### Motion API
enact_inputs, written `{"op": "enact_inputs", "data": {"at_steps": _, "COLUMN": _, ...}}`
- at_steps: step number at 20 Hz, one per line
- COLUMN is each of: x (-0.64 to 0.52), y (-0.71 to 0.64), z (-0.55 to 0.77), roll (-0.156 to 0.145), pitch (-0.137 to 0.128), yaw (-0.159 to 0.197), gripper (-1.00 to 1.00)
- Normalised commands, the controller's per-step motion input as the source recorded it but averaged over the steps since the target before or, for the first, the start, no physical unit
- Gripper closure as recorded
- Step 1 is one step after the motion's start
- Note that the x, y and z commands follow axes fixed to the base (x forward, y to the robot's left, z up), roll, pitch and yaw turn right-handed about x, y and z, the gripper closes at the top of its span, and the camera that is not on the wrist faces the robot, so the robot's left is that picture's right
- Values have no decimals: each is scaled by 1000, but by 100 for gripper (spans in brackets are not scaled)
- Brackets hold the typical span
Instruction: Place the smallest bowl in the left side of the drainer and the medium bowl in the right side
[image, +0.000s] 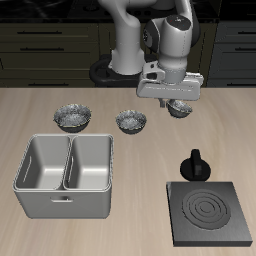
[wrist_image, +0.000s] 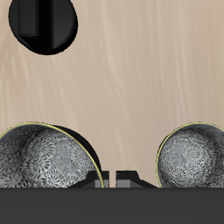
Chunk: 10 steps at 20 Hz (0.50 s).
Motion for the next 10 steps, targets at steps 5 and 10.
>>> {"op": "enact_inputs", "data": {"at_steps": 5, "x": -21, "y": -309, "z": 768, "roll": -12, "pitch": -87, "yaw": -15, "gripper": 100}}
{"op": "enact_inputs", "data": {"at_steps": 10, "x": 9, "y": -231, "z": 664, "roll": 13, "pitch": -98, "yaw": 21, "gripper": 100}}
